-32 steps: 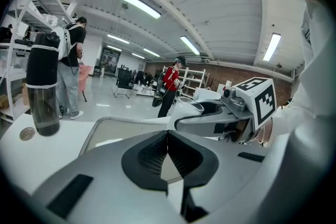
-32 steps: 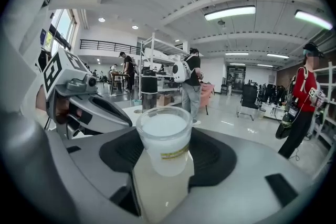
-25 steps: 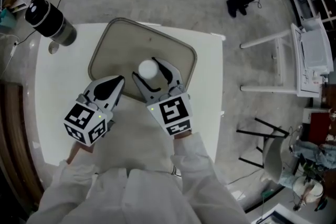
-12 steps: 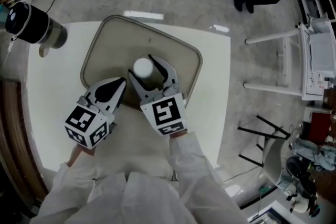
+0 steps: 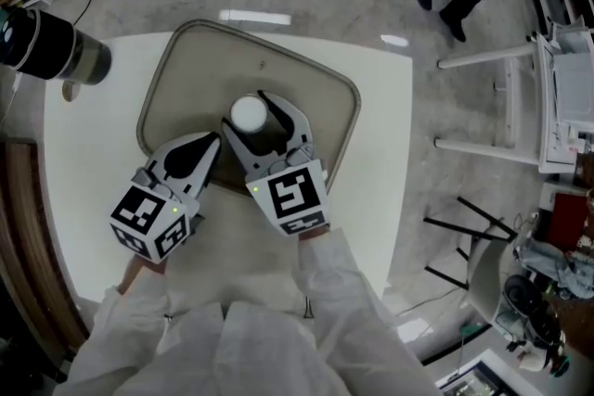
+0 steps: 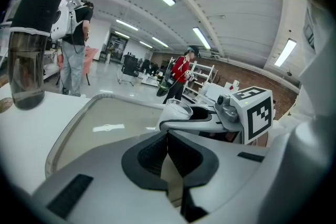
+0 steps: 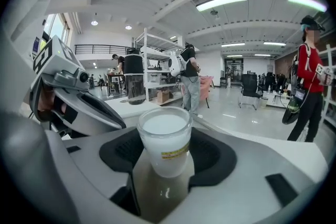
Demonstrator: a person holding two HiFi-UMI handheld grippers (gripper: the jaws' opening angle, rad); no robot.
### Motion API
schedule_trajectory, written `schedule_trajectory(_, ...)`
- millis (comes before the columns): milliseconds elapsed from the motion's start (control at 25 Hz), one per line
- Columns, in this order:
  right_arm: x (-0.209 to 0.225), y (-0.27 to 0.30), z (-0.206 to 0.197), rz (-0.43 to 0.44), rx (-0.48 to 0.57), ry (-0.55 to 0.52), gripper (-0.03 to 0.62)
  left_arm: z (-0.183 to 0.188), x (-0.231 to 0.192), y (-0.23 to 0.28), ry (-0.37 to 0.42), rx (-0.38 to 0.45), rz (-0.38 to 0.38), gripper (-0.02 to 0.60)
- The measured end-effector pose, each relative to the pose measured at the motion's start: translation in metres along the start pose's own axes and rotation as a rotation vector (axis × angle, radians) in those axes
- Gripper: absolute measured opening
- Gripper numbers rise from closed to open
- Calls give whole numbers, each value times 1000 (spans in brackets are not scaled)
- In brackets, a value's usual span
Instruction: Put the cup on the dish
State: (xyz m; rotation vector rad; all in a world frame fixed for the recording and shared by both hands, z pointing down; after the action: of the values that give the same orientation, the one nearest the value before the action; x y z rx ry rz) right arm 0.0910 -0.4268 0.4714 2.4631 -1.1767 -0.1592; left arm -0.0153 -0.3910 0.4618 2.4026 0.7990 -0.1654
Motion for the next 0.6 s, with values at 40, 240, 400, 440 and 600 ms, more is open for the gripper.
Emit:
schedule_trajectory(40,1,0,-1,8,10,20,270,0,0,0,2,1,0,8)
schedule_trajectory(240,2,0,0,18,20,38,270,1,1,0,18,-2,1,8)
schedule_trajectory(400,-1,3,1,7,21,41,270,1,-1,-3,19,-4,0,8)
schedule_trajectory(440,1,1,0,7,21,41,270,1,2,-1,20,-6,-1,9)
schedule_trajectory(600,-2,-3,2,13,35,46,272,-1,6,-5,22,-18,0,9)
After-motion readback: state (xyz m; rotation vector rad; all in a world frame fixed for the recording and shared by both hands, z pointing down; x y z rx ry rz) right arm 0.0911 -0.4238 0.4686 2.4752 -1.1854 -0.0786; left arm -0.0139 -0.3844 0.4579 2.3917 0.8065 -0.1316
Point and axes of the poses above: the fingertips, and each gripper's own axes: y forward along the fingers, x to its right, z out of its top, the point moved 6 cm from there along -y, backward along the fingers, and after that the axes turned 10 degrees about z, right-handed, at the moved point
